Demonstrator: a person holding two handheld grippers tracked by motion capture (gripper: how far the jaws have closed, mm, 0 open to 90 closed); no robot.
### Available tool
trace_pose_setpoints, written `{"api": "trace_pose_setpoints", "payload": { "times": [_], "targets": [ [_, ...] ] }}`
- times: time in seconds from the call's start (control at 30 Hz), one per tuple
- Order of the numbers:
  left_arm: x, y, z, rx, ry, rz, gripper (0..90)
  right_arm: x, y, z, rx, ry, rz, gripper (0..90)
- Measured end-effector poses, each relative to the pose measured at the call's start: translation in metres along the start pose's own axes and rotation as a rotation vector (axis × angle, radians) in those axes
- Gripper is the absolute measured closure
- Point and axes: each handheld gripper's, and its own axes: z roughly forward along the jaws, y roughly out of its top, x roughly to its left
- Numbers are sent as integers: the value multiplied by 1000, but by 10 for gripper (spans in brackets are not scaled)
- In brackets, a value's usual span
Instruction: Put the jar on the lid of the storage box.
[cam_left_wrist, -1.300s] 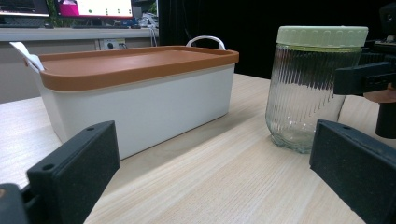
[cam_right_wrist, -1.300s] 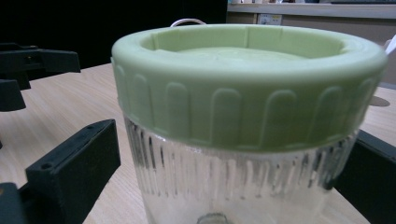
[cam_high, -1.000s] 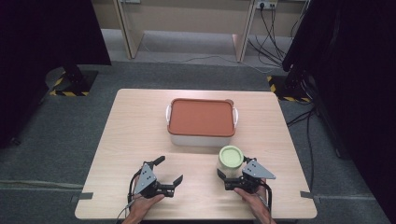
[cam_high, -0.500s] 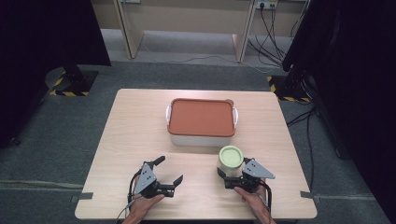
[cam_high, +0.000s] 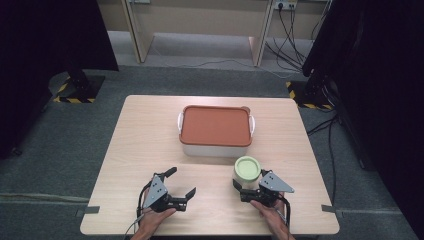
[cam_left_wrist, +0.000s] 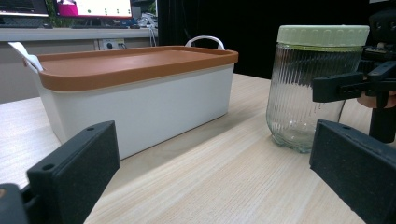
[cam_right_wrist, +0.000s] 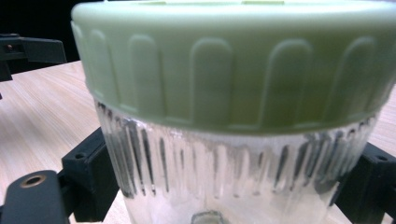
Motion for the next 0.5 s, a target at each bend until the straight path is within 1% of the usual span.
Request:
{"api": "trace_pose_setpoints", "payload": {
  "times": [0.17, 0.33, 0.5],
  "targets": [
    [0, 0, 0, -1, 0, 0, 10, 2, 4, -1, 2, 15, -3, 118],
    [0, 0, 0, -2, 1, -6, 10, 2, 8, -4, -5, 27, 21, 118],
    [0, 0, 0, -3, 1, -8, 10, 1, 12, -4, -5, 28, 31, 118]
  ]
}}
